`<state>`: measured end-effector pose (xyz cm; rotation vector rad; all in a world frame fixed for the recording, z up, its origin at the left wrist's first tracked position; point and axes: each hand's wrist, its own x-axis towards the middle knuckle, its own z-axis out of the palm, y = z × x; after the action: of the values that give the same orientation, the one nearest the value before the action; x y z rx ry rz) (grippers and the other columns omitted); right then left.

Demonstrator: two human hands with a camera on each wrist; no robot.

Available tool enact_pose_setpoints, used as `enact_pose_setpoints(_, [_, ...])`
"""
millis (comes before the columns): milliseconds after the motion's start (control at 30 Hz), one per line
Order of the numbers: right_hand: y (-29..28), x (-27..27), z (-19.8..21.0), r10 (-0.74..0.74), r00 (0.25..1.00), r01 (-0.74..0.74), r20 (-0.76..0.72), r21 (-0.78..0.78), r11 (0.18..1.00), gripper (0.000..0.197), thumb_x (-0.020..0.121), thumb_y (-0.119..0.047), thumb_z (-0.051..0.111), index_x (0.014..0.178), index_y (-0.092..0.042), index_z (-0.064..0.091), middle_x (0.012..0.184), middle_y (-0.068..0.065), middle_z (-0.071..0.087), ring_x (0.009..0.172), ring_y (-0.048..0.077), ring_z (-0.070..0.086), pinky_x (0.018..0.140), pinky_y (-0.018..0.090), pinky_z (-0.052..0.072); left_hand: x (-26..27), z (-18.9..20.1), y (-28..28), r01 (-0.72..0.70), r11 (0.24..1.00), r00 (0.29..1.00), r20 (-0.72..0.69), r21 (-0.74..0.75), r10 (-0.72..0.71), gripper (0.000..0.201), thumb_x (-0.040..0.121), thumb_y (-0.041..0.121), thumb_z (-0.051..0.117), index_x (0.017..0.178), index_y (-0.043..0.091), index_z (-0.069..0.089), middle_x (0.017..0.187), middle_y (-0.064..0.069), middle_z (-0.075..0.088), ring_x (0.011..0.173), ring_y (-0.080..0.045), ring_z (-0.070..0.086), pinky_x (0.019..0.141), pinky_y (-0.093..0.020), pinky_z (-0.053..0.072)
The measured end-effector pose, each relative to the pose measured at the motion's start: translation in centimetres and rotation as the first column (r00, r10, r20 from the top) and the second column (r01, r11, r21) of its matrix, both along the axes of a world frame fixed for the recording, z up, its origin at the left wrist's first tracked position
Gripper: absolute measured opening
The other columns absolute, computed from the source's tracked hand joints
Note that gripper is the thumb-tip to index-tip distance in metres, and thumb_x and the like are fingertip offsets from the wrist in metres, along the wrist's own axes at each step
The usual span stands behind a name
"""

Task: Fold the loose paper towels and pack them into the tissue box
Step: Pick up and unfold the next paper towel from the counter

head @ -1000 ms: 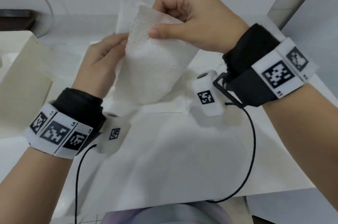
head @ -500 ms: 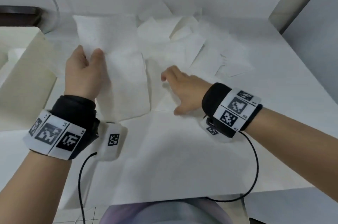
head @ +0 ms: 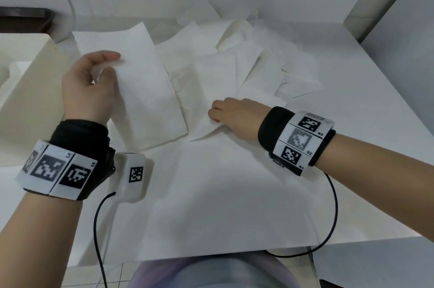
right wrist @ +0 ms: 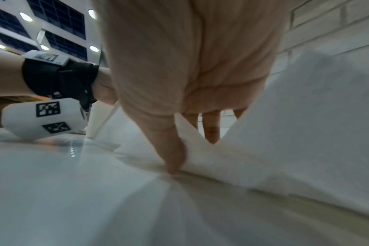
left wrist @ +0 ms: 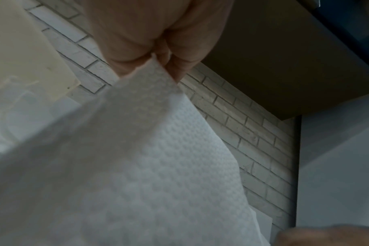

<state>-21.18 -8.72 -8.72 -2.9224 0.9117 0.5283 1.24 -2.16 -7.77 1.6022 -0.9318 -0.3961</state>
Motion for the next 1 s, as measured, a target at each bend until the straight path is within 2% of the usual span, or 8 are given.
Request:
enact_pose_setpoints(233, [-1.8,-0.8,1.0,-0.31,0.931,0.231,0.194,0.346,0.909,0.031,0.098,-0.03,0.041,0.113,-0.015,0.063,0.114,0.006,0.064,0.106,0.023,0.057,0.096,0.037,0.044,0.4,-0.6,-0.4,0.008,0.999,0.997,-0.076,0.033,-0.005,0.039,0.081,0.005,0.038,0.091,0.03,0.067,0.101,0.005,0.064,0.081,-0.005,0.053,0.076,-0.022,0.041])
enact_pose_setpoints(400, [-2.6,-2.0,3.0,-0.433,0.757,0.213,0.489,0.442,0.871,0.033,0.097,-0.032,0.043,0.117,-0.012,0.062,0.112,-0.006,0.063,0.097,-0.006,0.053,0.08,0.008,0.037,0.5,-0.3,-0.9,0.04,0.999,0.998,-0.056,0.03,-0.038,0.043,0.081,0.0,0.045,0.107,0.027,0.065,0.106,0.004,0.063,0.076,0.004,0.053,0.076,-0.012,0.045])
enact_pose_setpoints(467, [-2.5,-2.0,4.7,-0.41,0.617,0.145,0.672,0.415,0.898,0.024,0.098,-0.026,0.043,0.097,-0.012,0.063,0.086,-0.013,0.057,0.071,-0.014,0.048,0.068,0.005,0.034,0.1,0.1,-0.9,0.088,0.996,0.996,-0.027,0.007,-0.087,0.035,0.082,0.011,0.051,0.108,0.03,0.065,0.12,-0.005,0.062,0.096,-0.008,0.056,0.097,-0.028,0.046])
enact_pose_setpoints(533, [-2.2,-1.9,6.4,-0.375,0.534,0.062,0.758,0.407,0.911,0.03,0.098,-0.023,0.043,0.085,-0.002,0.059,0.076,-0.003,0.052,0.066,0.0,0.047,0.068,0.016,0.037,-0.8,0.6,-0.5,0.171,0.985,0.985,0.01,-0.028,-0.171,0.025,0.083,0.029,0.054,0.105,0.036,0.064,0.123,-0.004,0.059,0.11,-0.013,0.054,0.106,-0.035,0.04])
enact_pose_setpoints(633, [-1.0,-1.6,8.9,-0.39,0.481,-0.12,0.785,0.499,0.858,0.034,0.094,-0.022,0.043,0.085,0.009,0.054,0.076,0.012,0.046,0.07,0.018,0.048,0.069,0.03,0.044,-2.9,1.7,-0.4,0.295,0.953,0.954,-0.035,-0.068,-0.298,0.029,0.082,0.052,0.047,0.101,0.041,0.066,0.114,0.005,0.062,0.118,-0.011,0.052,0.105,-0.03,0.036])
enact_pose_setpoints(800, [-0.3,-1.3,10.8,-0.44,0.412,-0.148,0.798,0.535,0.832,0.027,0.097,-0.021,0.043,0.088,0.001,0.057,0.07,0.005,0.051,0.061,0.015,0.052,0.056,0.021,0.047,-5.4,3.7,0.5,0.567,0.804,0.762,-0.254,-0.181,-0.595,0.063,0.065,0.088,0.032,0.084,0.045,0.073,0.097,0.016,0.071,0.106,-0.007,0.062,0.096,-0.027,0.047])
enact_pose_setpoints(867, [-0.4,-1.3,10.7,-0.449,0.392,-0.078,0.803,0.515,0.853,0.023,0.098,-0.02,0.042,0.086,-0.008,0.058,0.072,-0.002,0.058,0.062,0.011,0.059,0.055,0.021,0.05,-6.0,3.9,0.7,0.57,0.792,0.718,-0.337,-0.217,-0.609,0.076,0.075,0.082,0.022,0.086,0.03,0.076,0.094,0.008,0.074,0.097,-0.012,0.068,0.081,-0.025,0.055])
enact_pose_setpoints(1000, [-1.0,-1.6,9.2,-0.494,0.389,0.087,0.778,0.503,0.86,0.019,0.098,-0.021,0.043,0.084,-0.018,0.055,0.076,0.001,0.06,0.064,0.015,0.062,0.058,0.029,0.053,-6.1,3.4,0.0,0.483,0.866,0.832,-0.243,-0.128,-0.499,0.025,0.087,0.028,0.062,0.065,0.027,0.075,0.073,0.011,0.072,0.07,-0.005,0.067,0.07,-0.018,0.052])
